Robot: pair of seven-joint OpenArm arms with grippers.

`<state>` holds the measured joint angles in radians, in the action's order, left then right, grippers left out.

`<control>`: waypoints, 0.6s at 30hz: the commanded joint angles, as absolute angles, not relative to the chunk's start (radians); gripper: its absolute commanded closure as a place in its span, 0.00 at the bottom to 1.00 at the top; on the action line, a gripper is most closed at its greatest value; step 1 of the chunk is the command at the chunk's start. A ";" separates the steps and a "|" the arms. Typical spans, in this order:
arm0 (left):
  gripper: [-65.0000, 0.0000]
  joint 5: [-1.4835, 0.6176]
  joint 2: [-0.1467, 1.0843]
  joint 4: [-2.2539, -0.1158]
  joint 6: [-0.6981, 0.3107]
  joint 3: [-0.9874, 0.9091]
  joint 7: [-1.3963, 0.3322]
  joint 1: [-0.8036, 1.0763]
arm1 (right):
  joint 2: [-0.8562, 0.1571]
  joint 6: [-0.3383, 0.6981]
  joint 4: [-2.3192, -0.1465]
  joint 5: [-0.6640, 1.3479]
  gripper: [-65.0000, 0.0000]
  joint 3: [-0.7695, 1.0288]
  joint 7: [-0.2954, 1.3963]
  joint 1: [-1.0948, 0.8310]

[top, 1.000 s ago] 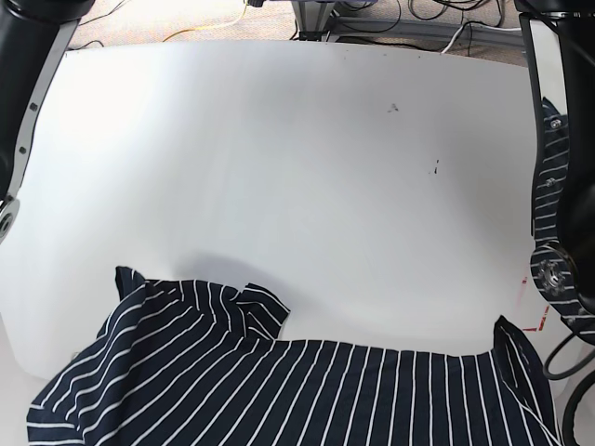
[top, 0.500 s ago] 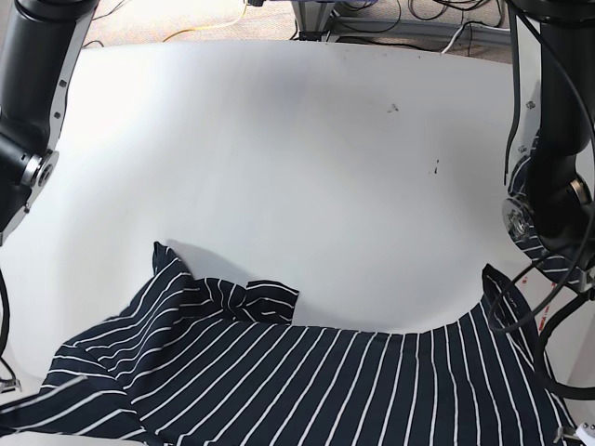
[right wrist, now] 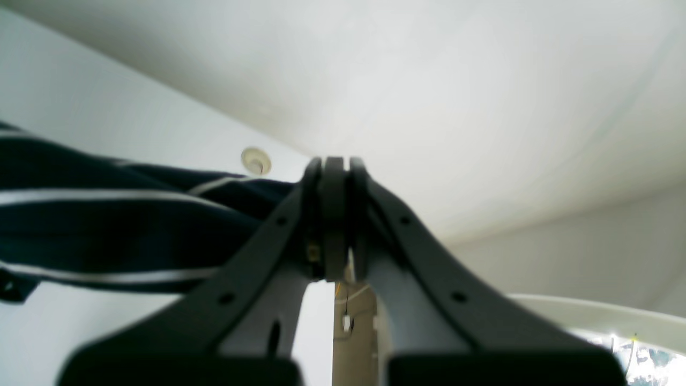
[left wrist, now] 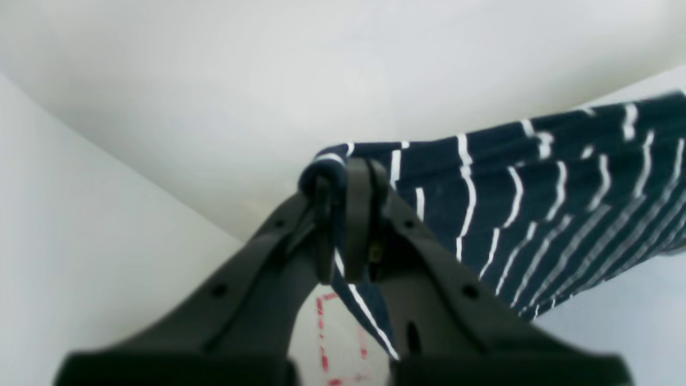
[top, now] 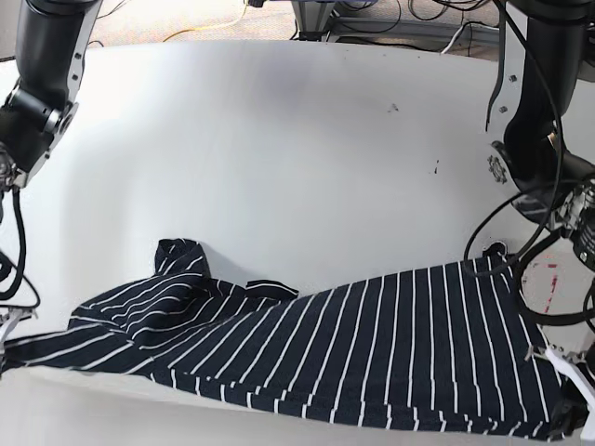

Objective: Layout the t-shirt on the table in an organized manner, then fold the t-shirt properly

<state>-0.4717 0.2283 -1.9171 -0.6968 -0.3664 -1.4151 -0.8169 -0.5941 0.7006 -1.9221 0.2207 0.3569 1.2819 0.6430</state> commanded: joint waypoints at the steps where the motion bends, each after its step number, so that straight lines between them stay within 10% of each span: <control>1: 1.00 -0.504 0.234 -1.926 -0.698 -0.380 -1.396 -0.783 | -0.581 0.698 -1.962 0.216 1.00 0.384 1.265 0.605; 18: 1.00 -0.642 0.243 -1.994 -0.698 -0.447 -1.396 -0.278 | -0.414 0.698 -2.022 0.216 1.00 0.595 1.317 0.194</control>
<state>-0.6312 0.2226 -1.9610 -0.6968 -0.4332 -1.4197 -0.3000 -0.4019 0.7002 -2.0037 0.2165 0.5793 1.3254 0.2092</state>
